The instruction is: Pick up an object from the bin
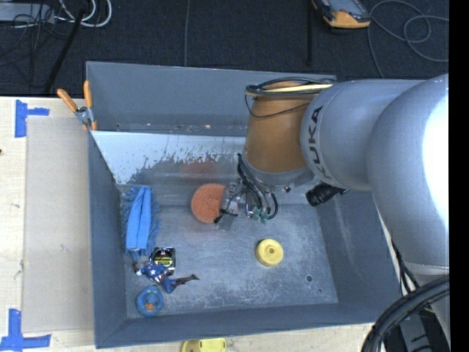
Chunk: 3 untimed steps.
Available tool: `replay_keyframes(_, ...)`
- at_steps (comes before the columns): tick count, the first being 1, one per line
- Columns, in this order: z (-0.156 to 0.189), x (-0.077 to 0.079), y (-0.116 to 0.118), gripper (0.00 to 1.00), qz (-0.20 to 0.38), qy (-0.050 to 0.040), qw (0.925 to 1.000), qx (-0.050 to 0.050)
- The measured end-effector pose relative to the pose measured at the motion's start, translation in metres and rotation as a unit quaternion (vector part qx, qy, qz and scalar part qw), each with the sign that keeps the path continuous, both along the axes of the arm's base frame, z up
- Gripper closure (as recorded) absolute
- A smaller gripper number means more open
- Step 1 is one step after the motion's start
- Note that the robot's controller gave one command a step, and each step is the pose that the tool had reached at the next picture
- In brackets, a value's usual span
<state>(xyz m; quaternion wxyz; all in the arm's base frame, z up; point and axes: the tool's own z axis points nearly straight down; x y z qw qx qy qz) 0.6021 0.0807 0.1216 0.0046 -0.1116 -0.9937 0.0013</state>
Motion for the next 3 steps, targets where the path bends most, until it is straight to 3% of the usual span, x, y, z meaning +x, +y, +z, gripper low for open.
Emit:
replay_keyframes(1,0.001,0.011,-0.005,1.0,-0.011,-0.0064,0.9999,0.001)
replay_keyframes(2,-0.014,-0.017,-0.038,1.0,-0.051,-0.0021,0.9987,0.0)
replay_keyframes(3,-0.008,-0.022,-0.013,1.0,-0.027,-0.0033,0.9996,0.0)
